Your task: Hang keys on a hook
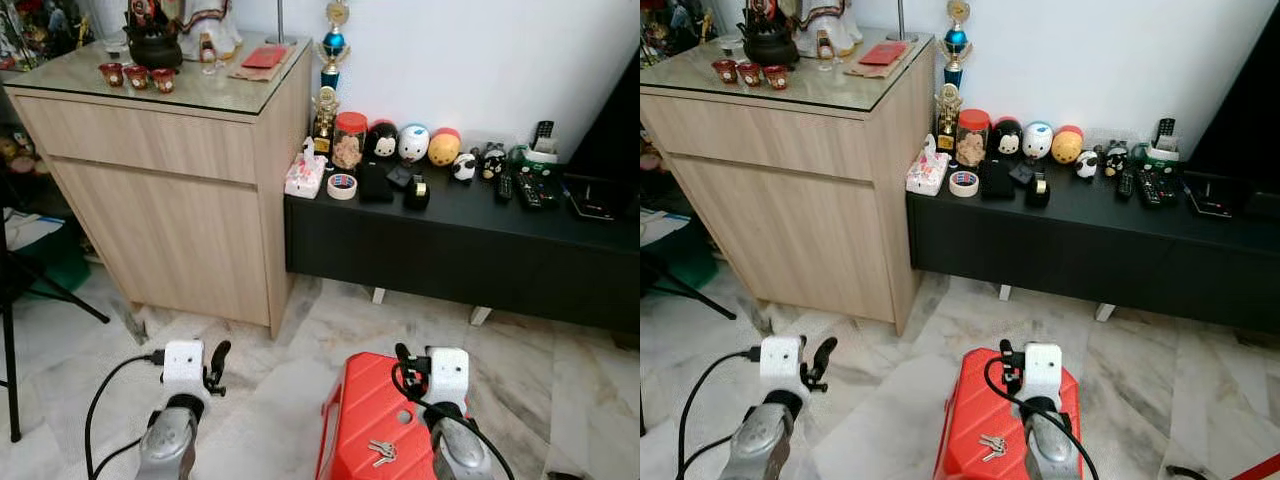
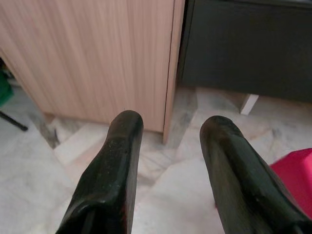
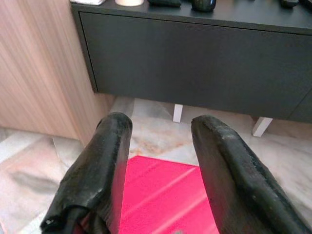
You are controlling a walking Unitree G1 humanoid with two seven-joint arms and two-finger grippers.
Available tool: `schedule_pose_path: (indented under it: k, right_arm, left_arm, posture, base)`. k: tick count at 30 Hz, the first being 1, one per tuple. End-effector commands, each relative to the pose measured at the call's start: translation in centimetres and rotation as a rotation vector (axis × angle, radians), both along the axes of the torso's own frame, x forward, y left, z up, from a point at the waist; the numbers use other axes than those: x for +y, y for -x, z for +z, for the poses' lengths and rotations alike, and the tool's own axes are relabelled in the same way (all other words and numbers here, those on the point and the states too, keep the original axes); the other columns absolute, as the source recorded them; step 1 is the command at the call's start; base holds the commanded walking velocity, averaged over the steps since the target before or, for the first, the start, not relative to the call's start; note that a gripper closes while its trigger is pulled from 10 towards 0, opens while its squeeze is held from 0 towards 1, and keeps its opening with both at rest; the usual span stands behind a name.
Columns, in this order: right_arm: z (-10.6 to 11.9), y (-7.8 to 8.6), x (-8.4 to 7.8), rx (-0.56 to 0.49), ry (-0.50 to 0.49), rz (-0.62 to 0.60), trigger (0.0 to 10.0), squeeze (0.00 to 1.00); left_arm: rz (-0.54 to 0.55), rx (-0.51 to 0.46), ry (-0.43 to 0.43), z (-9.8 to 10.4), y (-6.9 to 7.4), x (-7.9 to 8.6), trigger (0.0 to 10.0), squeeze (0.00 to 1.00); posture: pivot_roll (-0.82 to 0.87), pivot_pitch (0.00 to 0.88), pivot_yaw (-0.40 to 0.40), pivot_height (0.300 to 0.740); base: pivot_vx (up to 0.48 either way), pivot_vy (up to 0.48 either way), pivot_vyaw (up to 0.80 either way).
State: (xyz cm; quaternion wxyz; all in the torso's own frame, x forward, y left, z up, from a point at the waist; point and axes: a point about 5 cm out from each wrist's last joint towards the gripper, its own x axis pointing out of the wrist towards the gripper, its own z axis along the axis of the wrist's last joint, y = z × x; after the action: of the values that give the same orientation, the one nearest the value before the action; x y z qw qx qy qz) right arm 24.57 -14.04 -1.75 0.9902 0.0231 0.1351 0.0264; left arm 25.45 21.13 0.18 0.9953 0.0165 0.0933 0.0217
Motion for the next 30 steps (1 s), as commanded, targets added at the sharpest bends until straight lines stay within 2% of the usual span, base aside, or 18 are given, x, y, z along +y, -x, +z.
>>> schedule_pose_path:
  k: [1,3,6,10,16,23,30]
  right_arm:
    - [0.5,0.0,-0.3,-0.045,-0.005,-0.016,10.0,0.00]
    - [0.8,0.2,-0.5,-0.071,-0.019,-0.040,10.0,0.00]
    - [1.1,0.4,-0.4,-0.082,-0.007,-0.008,10.0,0.00]
    - [1.0,0.6,-0.2,-0.074,0.011,0.021,10.0,0.00]
    - [1.0,0.6,-0.5,-0.061,0.014,-0.017,10.0,0.00]
    - [0.8,0.5,0.3,-0.042,0.005,-0.006,10.0,0.00]
    - [0.8,0.4,-0.2,-0.029,0.000,-0.019,10.0,0.00]
  left_arm:
    - [-0.010,-0.049,0.006,0.7,0.0,-0.1,10.0,0.00]
    - [-0.016,-0.070,0.005,0.9,0.5,-0.1,10.0,0.00]
    - [-0.008,-0.096,0.010,1.2,0.9,0.2,10.0,0.00]
    - [-0.017,-0.096,0.013,1.3,0.6,0.2,10.0,0.00]
    - [-0.024,-0.095,0.034,1.7,0.3,-0.3,10.0,0.00]
    - [-0.030,-0.103,0.037,2.1,-0.2,-0.4,10.0,0.00]
    - [-0.027,-0.094,0.036,2.2,-0.1,-0.3,10.0,0.00]
  posture:
    - [0.06,0.000,-0.106,0.740]
    - [0.05,0.000,-0.106,0.740]
    - [0.06,0.000,-0.110,0.740]
    - [0.07,0.000,-0.114,0.740]
    - [0.06,0.000,-0.106,0.740]
    - [0.07,0.000,-0.112,0.740]
    - [0.06,0.000,-0.115,0.740]
  base:
    - [0.000,0.000,0.00]
    - [0.000,0.000,0.00]
    - [0.000,0.000,0.00]
    - [0.000,0.000,0.00]
    - [0.000,0.000,0.00]
    - [0.251,0.000,0.00]
    - [0.275,0.000,0.00]
